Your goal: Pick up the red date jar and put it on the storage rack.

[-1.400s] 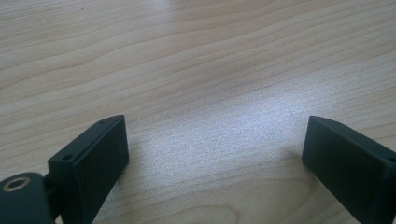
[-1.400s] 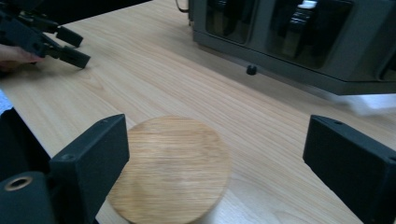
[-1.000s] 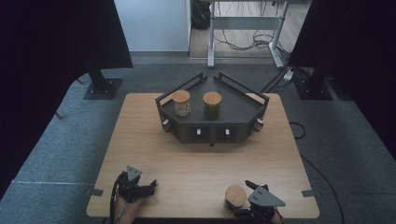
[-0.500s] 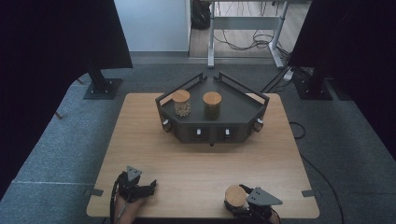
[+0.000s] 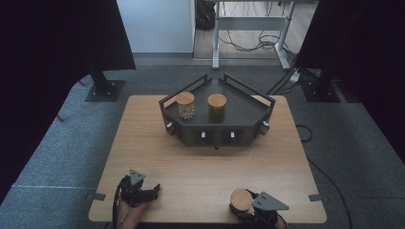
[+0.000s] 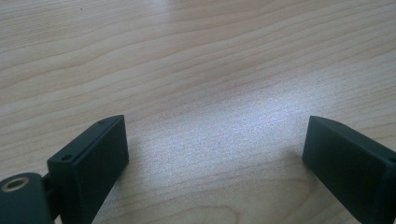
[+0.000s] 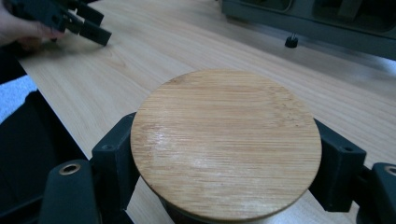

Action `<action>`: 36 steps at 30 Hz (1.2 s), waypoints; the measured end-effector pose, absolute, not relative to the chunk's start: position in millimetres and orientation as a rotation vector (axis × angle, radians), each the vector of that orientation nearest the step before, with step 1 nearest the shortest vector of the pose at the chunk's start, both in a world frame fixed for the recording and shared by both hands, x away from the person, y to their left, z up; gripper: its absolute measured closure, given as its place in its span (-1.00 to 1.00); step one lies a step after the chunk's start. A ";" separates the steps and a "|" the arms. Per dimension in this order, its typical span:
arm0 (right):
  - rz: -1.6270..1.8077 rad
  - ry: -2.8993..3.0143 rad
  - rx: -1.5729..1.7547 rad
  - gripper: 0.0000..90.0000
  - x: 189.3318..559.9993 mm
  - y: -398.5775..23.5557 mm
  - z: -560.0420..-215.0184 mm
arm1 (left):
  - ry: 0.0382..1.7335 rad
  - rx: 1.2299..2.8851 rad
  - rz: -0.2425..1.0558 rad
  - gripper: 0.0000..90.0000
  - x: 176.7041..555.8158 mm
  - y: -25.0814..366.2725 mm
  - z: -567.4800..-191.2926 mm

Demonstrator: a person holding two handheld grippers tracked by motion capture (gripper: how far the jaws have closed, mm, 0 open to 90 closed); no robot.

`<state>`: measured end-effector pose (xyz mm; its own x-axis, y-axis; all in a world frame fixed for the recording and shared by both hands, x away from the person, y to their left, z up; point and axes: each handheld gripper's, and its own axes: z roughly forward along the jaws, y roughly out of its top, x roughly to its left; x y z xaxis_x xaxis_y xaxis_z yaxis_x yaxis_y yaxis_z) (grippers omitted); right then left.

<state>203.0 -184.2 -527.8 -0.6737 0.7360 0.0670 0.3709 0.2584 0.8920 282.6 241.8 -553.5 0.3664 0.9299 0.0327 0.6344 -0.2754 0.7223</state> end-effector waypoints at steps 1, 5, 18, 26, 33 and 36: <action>1.379 2.168 1.006 -0.48 203.7 -184.2 -525.9 | 1.348 2.011 0.615 -0.85 282.6 241.8 -553.5; 1.372 2.148 1.009 -0.48 209.7 -185.4 -517.6 | 1.348 2.011 0.615 -0.85 282.6 241.8 -553.5; 1.360 2.080 1.041 -0.48 240.3 -189.9 -484.3 | 1.347 2.012 0.615 -0.85 282.3 241.8 -553.5; 1.360 2.048 1.085 -0.48 258.5 -194.9 -466.0 | 1.349 2.010 0.614 -0.85 282.3 241.6 -553.5; 1.370 2.020 1.098 -0.48 275.7 -201.3 -448.4 | 1.349 2.010 0.614 -0.85 282.4 241.7 -553.4; 1.364 2.017 1.100 -0.48 281.5 -202.3 -442.9 | 1.349 2.010 0.614 -0.85 282.4 241.6 -553.5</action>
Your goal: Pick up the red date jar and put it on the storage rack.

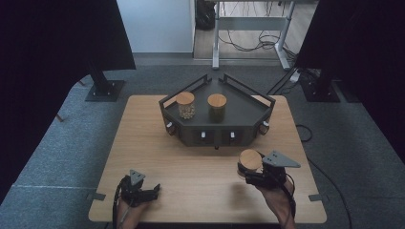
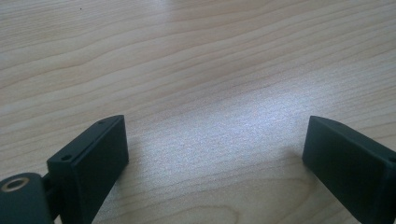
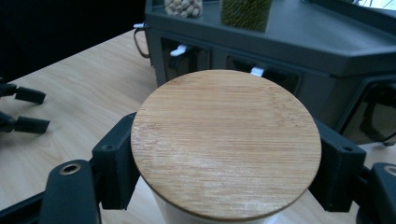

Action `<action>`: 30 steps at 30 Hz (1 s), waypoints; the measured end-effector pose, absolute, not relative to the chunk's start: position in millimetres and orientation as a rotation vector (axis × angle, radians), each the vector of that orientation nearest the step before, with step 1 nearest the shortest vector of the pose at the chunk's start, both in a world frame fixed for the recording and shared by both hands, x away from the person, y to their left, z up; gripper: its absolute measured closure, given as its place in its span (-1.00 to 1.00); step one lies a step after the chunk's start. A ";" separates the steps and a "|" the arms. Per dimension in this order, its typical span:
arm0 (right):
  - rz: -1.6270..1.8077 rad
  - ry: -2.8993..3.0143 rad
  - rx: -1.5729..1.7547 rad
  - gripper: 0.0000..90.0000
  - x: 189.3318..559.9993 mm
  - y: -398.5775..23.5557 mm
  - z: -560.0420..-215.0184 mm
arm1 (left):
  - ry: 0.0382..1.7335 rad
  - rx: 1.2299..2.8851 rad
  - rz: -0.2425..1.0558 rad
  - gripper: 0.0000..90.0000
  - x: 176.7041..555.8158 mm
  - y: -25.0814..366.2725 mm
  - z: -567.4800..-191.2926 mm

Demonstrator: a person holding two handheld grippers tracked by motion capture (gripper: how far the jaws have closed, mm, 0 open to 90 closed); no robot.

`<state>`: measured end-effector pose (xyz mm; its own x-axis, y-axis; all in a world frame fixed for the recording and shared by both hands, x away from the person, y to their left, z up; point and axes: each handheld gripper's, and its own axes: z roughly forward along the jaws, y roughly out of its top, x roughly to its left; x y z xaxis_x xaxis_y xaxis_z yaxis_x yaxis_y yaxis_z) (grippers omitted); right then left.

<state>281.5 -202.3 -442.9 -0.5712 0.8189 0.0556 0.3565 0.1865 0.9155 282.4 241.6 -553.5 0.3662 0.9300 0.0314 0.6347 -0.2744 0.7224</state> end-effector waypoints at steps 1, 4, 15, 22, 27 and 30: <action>1.363 2.014 1.100 -0.48 283.7 -202.6 -441.0 | 1.349 2.011 0.614 -0.85 282.4 241.6 -553.5; 1.364 2.010 1.104 -0.48 290.1 -203.2 -435.8 | 1.349 2.008 0.613 -0.85 282.5 241.5 -553.5; 1.372 1.989 1.114 -0.48 312.7 -201.5 -417.5 | 1.350 2.007 0.613 -0.86 282.7 241.4 -553.6; 1.373 1.968 1.130 -0.48 328.5 -205.9 -408.3 | 1.349 2.007 0.612 -0.86 282.8 241.4 -553.5; 1.363 1.952 1.135 -0.48 338.5 -207.8 -401.8 | 1.349 2.008 0.612 -0.86 282.9 241.4 -553.5; 1.369 1.944 1.135 -0.48 344.4 -207.5 -397.0 | 1.348 2.008 0.613 -0.86 283.0 241.4 -553.5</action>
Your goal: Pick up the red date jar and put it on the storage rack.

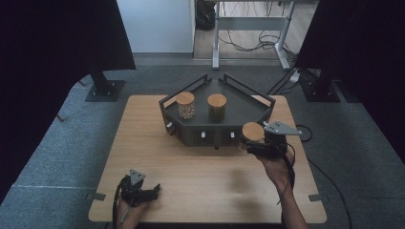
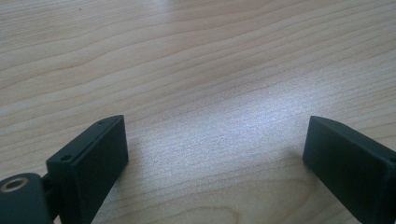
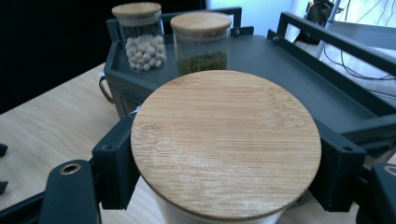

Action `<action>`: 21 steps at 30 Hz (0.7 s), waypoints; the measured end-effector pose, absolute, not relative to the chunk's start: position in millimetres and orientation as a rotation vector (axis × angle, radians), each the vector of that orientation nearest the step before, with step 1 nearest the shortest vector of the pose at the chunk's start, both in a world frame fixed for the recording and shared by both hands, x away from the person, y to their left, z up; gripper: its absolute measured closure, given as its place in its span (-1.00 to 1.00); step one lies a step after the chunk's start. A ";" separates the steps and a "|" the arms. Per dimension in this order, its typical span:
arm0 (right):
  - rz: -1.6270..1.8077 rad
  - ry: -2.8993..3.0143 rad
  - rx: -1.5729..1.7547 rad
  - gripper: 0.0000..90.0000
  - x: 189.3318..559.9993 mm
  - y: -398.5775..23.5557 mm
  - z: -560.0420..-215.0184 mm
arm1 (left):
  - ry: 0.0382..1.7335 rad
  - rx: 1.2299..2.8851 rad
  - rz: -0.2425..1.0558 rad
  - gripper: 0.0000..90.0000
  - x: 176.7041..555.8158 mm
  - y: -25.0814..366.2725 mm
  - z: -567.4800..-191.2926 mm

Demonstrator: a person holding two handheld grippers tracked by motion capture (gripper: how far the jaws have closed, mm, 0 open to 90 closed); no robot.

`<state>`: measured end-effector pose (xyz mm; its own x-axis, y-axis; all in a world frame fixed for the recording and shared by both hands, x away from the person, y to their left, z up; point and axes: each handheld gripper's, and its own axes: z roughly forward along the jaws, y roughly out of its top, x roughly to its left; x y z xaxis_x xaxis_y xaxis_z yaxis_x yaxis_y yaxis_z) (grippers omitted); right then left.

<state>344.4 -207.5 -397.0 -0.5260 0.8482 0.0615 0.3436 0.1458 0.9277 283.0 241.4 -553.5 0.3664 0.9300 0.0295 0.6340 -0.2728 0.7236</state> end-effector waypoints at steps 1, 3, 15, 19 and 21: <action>1.365 1.944 1.132 -0.48 346.3 -206.8 -395.2 | 1.348 2.008 0.612 -0.86 283.0 241.5 -553.5; 1.359 1.936 1.124 -0.48 350.4 -205.5 -390.5 | 1.348 2.009 0.611 -0.86 283.1 241.5 -553.4; 1.351 1.904 1.121 -0.48 372.8 -207.9 -376.0 | 1.345 2.010 0.610 -0.86 283.9 241.6 -553.5; 1.347 1.904 1.117 -0.48 380.8 -207.0 -373.3 | 1.346 2.010 0.611 -0.86 283.9 241.6 -553.5; 1.336 1.899 1.120 -0.48 384.9 -206.5 -372.5 | 1.346 2.010 0.611 -0.86 284.0 241.6 -553.5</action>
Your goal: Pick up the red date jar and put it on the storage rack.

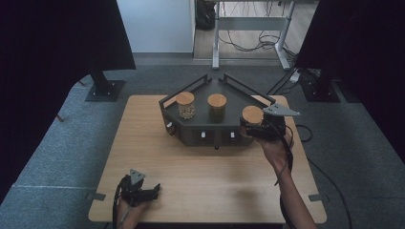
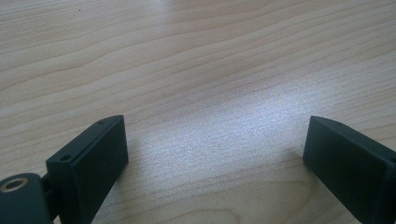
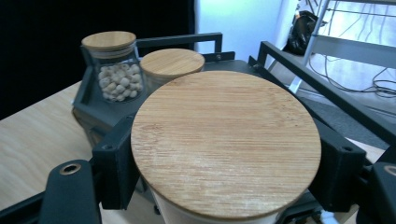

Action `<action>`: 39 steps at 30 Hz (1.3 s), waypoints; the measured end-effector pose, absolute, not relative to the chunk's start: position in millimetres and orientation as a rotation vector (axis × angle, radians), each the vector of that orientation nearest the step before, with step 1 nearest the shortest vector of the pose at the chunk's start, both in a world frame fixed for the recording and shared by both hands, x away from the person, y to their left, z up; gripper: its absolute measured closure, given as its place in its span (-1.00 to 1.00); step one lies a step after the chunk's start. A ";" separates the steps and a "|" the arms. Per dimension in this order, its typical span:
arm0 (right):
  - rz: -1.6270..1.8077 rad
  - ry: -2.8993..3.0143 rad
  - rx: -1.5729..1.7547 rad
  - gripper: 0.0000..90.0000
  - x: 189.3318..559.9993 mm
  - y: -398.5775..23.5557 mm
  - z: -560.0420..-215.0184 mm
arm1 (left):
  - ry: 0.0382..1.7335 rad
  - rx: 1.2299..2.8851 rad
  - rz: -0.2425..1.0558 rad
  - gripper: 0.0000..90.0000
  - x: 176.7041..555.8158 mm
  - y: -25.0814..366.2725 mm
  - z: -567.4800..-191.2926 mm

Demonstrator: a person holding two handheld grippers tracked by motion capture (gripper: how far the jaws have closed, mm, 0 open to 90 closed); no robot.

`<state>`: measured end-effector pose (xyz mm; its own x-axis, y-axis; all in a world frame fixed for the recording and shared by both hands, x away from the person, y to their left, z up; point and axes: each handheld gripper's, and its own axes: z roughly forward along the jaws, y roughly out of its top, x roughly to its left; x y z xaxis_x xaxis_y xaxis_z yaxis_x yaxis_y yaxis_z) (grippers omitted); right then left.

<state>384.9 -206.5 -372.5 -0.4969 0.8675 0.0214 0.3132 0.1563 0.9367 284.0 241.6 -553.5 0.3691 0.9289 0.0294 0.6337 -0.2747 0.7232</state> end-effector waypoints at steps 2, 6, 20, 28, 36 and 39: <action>1.341 1.893 1.126 -0.48 388.7 -206.8 -371.9 | 1.346 2.010 0.610 -0.86 283.9 241.6 -553.5; 1.344 1.877 1.136 -0.48 395.8 -206.5 -370.3 | 1.345 2.010 0.610 -0.86 284.1 241.6 -553.5; 1.306 1.875 1.134 -0.48 426.1 -197.3 -362.8 | 1.345 2.010 0.610 -0.86 284.4 241.6 -553.5; 1.271 1.873 1.142 -0.48 444.2 -195.4 -366.4 | 1.344 2.015 0.609 -0.86 284.5 241.9 -553.3; 1.236 1.871 1.183 -0.48 462.4 -198.6 -378.2 | 1.344 2.015 0.609 -0.86 284.5 241.9 -553.4; 1.227 1.874 1.196 -0.48 467.9 -198.5 -382.6 | 1.344 2.015 0.609 -0.86 284.5 241.9 -553.3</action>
